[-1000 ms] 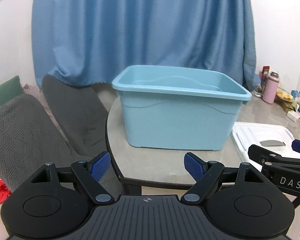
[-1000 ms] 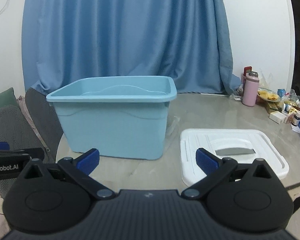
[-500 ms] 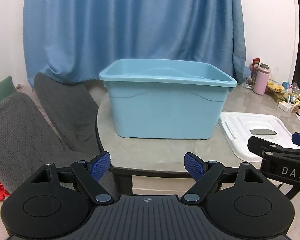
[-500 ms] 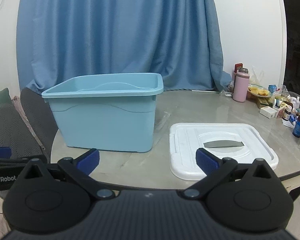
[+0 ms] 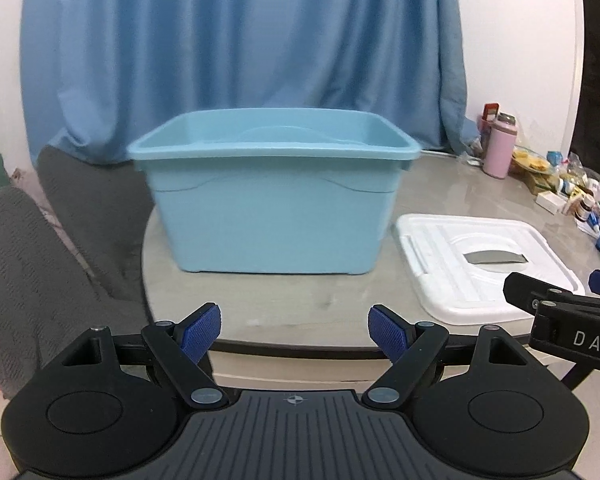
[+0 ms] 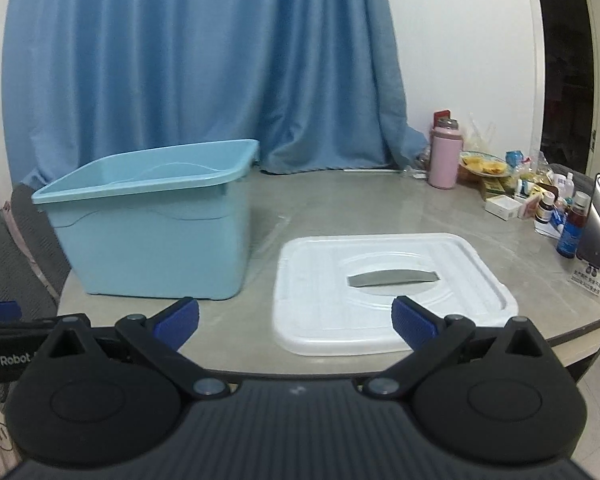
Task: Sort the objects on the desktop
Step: 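Pull both grippers back from the bin toward the white lid, then move both grippers over the white lid toward its grey handle slot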
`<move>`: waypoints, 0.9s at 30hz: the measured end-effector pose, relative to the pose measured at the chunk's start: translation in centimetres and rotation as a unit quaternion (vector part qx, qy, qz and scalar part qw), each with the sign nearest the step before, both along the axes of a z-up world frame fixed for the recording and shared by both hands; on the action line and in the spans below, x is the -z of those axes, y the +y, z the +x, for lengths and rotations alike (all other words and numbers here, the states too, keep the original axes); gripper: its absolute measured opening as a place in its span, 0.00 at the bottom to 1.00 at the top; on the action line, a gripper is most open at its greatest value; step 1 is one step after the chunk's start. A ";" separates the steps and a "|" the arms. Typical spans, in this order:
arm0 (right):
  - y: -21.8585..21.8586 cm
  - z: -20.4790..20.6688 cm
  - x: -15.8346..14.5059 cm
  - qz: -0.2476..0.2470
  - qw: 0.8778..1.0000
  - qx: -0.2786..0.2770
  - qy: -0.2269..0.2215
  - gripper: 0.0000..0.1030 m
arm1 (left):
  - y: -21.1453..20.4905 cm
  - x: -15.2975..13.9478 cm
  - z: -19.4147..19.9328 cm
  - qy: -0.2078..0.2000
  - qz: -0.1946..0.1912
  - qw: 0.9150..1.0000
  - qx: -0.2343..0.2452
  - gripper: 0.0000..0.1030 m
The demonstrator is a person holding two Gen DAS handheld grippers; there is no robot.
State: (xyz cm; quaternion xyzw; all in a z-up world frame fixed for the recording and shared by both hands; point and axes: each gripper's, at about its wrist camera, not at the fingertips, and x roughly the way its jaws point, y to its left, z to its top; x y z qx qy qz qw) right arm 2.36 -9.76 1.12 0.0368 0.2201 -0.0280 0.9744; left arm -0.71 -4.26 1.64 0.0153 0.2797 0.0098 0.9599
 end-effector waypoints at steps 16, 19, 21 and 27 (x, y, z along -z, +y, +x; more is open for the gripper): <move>-10.0 2.7 0.4 0.000 1.000 0.004 0.006 1.00 | -10.8 0.8 3.9 0.008 -0.002 1.000 0.003 0.80; -11.9 3.0 0.7 -0.001 1.000 0.002 0.009 1.00 | -12.7 1.0 4.6 0.008 -0.003 1.000 0.001 0.80; -13.3 3.2 0.9 -0.001 1.000 0.000 0.010 1.00 | -13.9 1.2 5.0 0.010 -0.003 1.000 0.000 0.80; -17.5 3.5 1.4 0.003 1.000 0.004 0.019 1.00 | -17.0 1.7 5.7 0.015 -0.008 1.000 -0.006 0.80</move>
